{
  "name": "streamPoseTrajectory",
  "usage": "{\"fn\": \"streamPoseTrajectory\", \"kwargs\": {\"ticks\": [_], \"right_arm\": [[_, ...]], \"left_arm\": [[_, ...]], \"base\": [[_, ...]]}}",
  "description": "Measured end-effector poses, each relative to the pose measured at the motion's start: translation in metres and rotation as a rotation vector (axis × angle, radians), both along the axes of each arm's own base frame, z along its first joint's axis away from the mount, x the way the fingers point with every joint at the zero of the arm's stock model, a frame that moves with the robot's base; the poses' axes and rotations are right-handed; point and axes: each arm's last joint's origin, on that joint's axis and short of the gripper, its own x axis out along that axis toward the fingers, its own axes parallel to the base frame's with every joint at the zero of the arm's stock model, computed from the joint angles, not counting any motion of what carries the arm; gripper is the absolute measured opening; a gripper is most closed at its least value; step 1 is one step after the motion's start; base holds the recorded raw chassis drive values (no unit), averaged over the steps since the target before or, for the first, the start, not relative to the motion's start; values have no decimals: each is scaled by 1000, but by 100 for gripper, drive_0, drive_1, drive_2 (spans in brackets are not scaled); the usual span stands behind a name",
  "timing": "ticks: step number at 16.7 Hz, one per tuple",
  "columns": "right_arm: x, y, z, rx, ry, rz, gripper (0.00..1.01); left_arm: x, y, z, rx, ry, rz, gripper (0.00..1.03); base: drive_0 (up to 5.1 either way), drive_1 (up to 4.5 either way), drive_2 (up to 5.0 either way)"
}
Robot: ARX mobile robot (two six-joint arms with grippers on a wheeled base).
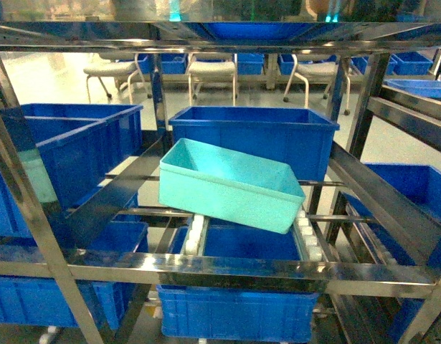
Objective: Organize blue bins on left shelf correctly
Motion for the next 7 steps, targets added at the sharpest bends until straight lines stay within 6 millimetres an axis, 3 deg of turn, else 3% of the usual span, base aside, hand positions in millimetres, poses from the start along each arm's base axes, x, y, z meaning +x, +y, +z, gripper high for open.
{"fn": "streamPoseTrajectory", "kwargs": {"ticks": [7], "right_arm": [[0, 0, 0, 0, 0, 0, 98]], "left_arm": [[0, 0, 0, 0, 0, 0, 98]], "base": [[0, 0, 0]]}}
